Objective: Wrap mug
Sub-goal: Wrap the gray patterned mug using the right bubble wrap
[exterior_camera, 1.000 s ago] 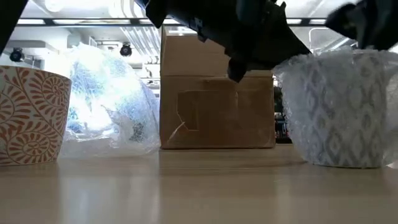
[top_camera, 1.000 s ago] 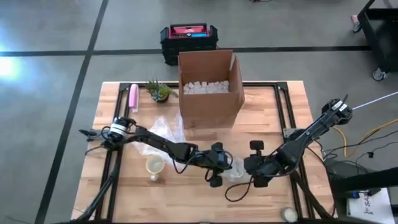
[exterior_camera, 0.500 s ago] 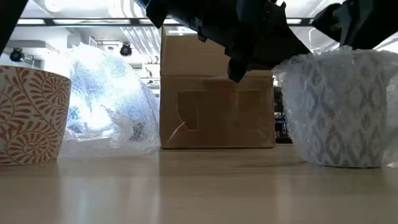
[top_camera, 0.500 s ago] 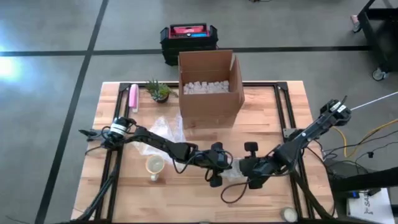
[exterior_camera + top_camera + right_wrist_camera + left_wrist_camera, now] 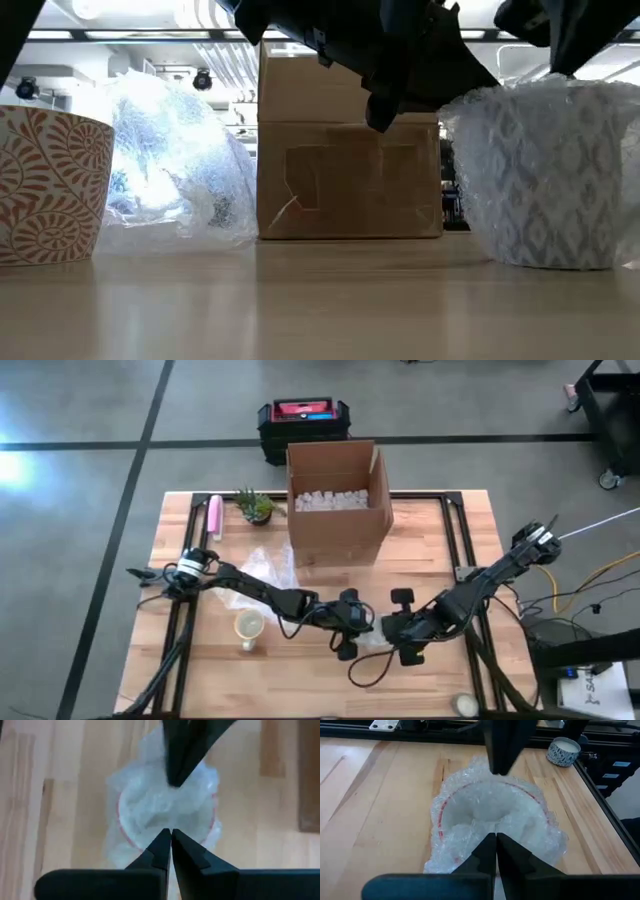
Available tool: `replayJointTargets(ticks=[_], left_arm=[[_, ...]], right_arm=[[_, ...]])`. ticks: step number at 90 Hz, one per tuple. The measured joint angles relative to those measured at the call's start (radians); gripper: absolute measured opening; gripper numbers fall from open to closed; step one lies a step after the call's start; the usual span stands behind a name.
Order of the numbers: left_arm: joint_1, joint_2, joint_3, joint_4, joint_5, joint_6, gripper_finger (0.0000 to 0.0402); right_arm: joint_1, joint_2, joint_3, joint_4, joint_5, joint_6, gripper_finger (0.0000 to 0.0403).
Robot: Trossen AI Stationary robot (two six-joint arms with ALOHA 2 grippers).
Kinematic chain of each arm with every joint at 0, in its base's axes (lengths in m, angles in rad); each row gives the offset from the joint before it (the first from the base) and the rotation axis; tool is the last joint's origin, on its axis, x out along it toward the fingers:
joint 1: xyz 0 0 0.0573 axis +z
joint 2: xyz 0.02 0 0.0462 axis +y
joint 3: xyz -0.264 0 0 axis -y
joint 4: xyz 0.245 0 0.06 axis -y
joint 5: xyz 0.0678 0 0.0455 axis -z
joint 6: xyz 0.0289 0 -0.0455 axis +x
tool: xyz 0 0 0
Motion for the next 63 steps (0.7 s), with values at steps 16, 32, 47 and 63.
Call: replayJointTargets(ticks=[16, 32, 47, 63], left_arm=[[0.0, 0.0, 0.0, 0.0, 0.0, 0.0, 0.0], [0.0, 0.0, 0.001, 0.002, 0.0, 0.0, 0.0], [0.0, -0.001, 0.001, 0.003, 0.0, 0.0, 0.0], [0.0, -0.001, 0.003, 0.006, 0.001, 0.0, 0.0]], right_arm=[[-0.024, 0.109, 0.084, -0.165, -0.013, -0.022, 0.0], [-0.051, 0.194, 0.126, -0.192, -0.013, -0.076, 0.0], [-0.06, 0.261, 0.133, -0.187, -0.029, -0.116, 0.0], [-0.062, 0.326, 0.132, -0.164, -0.027, -0.158, 0.0]])
